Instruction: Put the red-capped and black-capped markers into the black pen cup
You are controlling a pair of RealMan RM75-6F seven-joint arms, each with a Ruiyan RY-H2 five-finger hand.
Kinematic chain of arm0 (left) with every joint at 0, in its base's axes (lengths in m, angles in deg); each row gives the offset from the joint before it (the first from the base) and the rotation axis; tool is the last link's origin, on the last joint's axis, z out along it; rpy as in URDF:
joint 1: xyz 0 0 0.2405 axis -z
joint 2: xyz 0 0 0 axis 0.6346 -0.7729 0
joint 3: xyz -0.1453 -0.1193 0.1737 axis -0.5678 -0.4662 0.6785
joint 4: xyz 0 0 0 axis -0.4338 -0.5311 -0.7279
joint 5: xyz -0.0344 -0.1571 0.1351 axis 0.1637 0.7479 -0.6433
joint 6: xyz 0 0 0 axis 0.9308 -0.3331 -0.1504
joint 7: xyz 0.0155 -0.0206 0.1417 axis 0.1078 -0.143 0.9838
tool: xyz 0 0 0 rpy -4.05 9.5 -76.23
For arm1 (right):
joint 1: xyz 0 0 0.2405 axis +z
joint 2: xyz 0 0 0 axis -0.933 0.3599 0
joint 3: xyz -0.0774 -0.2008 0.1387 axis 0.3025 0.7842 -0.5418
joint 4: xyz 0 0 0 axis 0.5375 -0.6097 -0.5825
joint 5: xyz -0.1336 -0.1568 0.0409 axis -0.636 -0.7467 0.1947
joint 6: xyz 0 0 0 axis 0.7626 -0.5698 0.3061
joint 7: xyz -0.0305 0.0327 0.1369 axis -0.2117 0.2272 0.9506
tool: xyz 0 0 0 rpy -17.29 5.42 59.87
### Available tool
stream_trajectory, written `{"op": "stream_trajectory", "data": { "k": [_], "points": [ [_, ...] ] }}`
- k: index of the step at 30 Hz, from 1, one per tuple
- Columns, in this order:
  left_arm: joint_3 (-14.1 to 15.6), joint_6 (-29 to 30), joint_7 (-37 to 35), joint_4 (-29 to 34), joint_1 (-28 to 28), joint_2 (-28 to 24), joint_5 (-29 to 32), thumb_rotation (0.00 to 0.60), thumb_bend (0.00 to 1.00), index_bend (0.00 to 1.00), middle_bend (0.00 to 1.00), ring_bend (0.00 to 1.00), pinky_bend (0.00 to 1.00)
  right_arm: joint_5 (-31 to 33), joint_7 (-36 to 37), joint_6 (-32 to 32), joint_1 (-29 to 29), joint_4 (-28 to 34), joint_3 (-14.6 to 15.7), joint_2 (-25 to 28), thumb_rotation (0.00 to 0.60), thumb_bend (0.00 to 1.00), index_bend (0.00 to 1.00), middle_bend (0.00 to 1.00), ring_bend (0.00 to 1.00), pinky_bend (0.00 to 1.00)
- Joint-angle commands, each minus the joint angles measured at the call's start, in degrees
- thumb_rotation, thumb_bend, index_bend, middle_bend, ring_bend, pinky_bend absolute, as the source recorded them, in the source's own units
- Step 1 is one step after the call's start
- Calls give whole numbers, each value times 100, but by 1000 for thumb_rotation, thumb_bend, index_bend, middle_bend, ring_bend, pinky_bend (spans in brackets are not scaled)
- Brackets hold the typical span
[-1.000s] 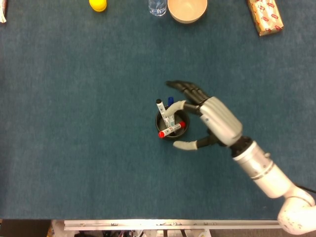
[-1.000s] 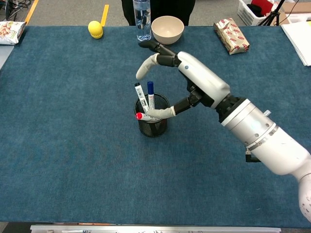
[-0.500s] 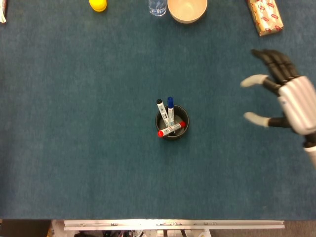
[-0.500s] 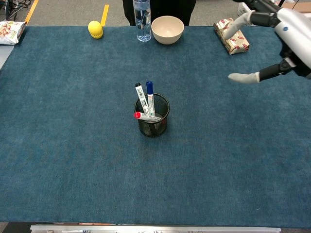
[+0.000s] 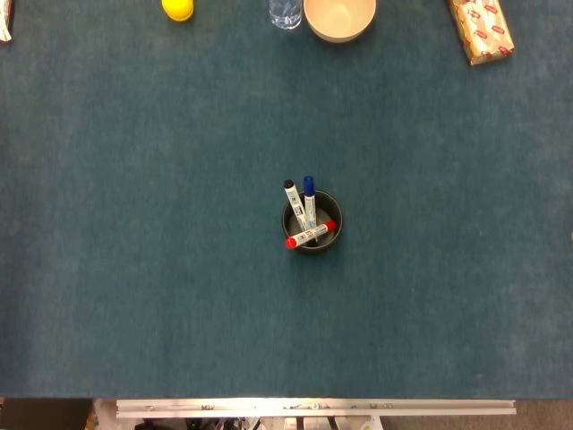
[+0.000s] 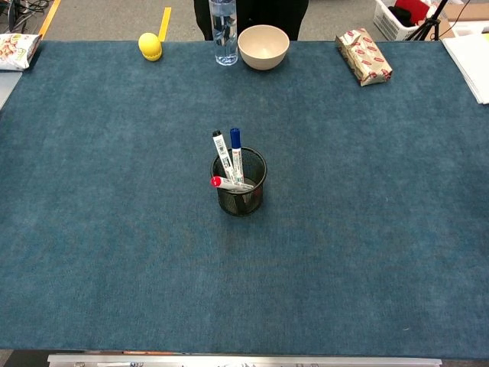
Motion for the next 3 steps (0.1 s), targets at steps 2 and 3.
{"op": "stream_trajectory", "data": {
  "k": [2,3],
  "points": [
    [2,-52,101,116,46,-34,9,600,91,450,447,397,549,7,192,-128,-185,-132,8,8,600,0,406,102,0,75],
    [15,-69,138,132,55,-31,4,600,91,450,447,397,549,0,224,-119,-197,-162,-1,-6,600,0,406,103,0,75]
  ]
}}
